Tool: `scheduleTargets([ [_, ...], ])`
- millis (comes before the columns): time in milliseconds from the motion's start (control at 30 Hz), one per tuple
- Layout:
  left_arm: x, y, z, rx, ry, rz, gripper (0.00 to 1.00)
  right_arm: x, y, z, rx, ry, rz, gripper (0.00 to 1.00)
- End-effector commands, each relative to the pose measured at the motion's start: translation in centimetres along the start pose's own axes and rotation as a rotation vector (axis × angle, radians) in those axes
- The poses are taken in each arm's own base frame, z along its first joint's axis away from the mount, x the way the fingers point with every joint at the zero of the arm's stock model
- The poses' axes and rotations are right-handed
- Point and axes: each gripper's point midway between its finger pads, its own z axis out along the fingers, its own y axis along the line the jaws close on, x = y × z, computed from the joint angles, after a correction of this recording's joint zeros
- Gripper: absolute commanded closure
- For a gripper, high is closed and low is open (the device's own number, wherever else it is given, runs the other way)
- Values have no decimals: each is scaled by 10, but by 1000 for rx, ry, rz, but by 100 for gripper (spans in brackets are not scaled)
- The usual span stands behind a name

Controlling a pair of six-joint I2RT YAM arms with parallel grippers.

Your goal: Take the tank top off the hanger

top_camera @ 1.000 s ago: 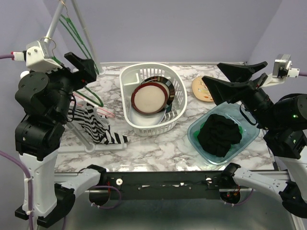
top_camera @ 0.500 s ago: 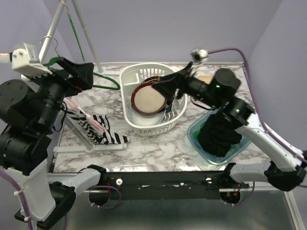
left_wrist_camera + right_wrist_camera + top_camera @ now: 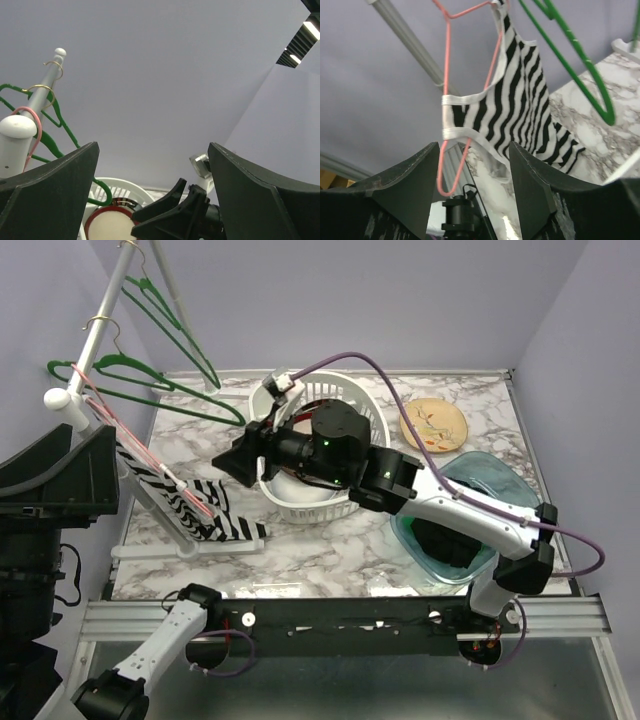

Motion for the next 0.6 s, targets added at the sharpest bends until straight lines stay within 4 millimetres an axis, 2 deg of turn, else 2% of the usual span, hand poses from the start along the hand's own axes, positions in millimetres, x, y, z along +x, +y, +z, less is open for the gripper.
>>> scheduleTargets([
  [0, -4, 7, 6, -35, -16, 52, 1, 13, 17, 22, 42, 9, -45, 34],
  [33, -4, 8, 5, -40, -15, 59, 1, 18, 17, 31, 48, 18, -61, 34],
  [133, -4, 14, 1, -62, -17, 87, 1, 37, 26, 41, 20, 57, -93, 34],
  [267, -4, 21, -4, -89, -16, 123, 1, 53, 45, 46, -24, 84, -128, 34],
  [333, -3, 24, -3, -102, -12, 137, 1, 59, 43, 47, 10, 90, -156, 35],
  [367, -1, 25, -2, -107, -6, 141, 1, 69, 45, 48, 15, 111, -170, 35],
  [567, 9, 31, 2, -122, 23, 164, 1, 99, 36, 47, 103, 162, -243, 39],
])
